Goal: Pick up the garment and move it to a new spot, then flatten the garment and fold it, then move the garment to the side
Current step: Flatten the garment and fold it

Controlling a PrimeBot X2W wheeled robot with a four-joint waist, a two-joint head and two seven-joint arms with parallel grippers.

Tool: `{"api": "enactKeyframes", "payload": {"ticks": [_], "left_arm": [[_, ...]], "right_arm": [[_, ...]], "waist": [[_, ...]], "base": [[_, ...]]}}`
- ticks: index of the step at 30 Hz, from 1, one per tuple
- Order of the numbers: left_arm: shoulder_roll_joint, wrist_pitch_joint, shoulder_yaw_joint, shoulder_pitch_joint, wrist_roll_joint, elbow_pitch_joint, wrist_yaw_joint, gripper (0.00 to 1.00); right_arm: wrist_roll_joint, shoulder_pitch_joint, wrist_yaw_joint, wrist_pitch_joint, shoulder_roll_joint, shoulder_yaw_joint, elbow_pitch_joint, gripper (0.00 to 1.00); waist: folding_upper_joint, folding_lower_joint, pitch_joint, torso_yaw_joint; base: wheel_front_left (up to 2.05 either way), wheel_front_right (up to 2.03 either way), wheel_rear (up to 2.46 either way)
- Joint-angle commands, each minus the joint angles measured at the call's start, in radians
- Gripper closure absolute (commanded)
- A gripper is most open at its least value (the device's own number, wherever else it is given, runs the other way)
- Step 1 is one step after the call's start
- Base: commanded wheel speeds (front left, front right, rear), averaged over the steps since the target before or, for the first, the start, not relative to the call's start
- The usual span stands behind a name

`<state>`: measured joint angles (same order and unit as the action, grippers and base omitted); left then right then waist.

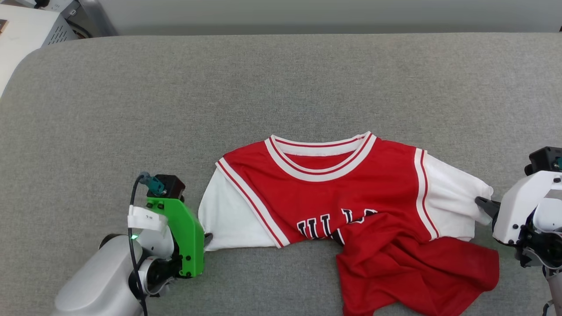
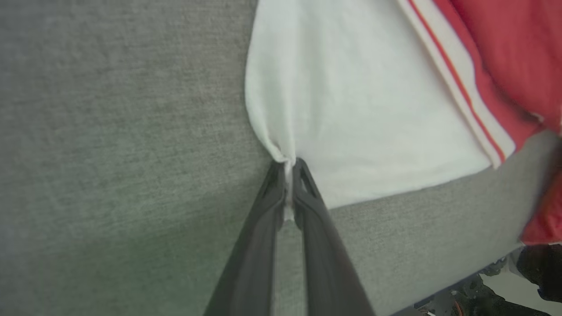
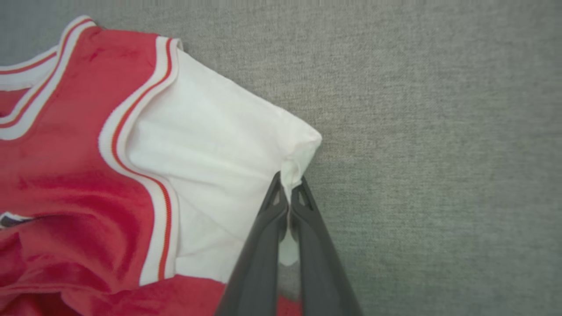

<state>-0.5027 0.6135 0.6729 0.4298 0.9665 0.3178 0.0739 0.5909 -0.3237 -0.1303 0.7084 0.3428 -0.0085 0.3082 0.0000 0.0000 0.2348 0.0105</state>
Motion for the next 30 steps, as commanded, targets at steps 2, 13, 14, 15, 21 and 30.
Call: {"api": "enactKeyframes", "payload": {"ticks": [2,13,14,15,21,30], "left_arm": [[0.034,-0.022,0.036,-0.020,-0.017,0.017,-0.011,1.00],[0.018,-0.228,-0.070,0.140,-0.111,0.007,0.055,1.00],[0.019,-0.241,-0.081,0.157,-0.112,0.005,0.058,1.00],[0.018,-0.256,-0.092,0.182,-0.120,0.003,0.064,1.00],[0.015,-0.309,-0.151,0.343,-0.143,0.054,0.074,1.00],[0.024,-0.441,-0.186,0.662,-0.224,0.266,0.031,1.00]], "right_arm": [[0.009,0.010,0.000,-0.012,0.003,-0.010,-0.007,1.00],[-0.028,-0.041,0.000,-0.107,0.030,-0.034,-0.037,1.00],[-0.032,-0.051,0.000,-0.111,0.033,-0.037,-0.035,1.00],[-0.038,-0.067,0.000,-0.121,0.034,-0.043,-0.033,1.00],[-0.083,-0.211,0.000,-0.171,0.036,-0.042,0.002,1.00],[-0.135,-0.598,0.000,-0.337,0.036,0.032,0.147,1.00]], "waist": [[0.0000,0.0000,-0.009,0.008],[0.0000,0.0000,-0.075,0.043],[0.0000,0.0000,-0.080,0.044],[0.0000,0.0000,-0.084,0.047],[0.0000,0.0000,-0.078,0.040],[0.0000,0.0000,0.003,-0.008]], "base": [[0.00,0.00,0.00],[0.00,0.00,0.00],[0.00,0.00,0.00],[0.00,0.00,0.00],[0.00,0.00,0.00],[0.00,0.00,0.00]]}}
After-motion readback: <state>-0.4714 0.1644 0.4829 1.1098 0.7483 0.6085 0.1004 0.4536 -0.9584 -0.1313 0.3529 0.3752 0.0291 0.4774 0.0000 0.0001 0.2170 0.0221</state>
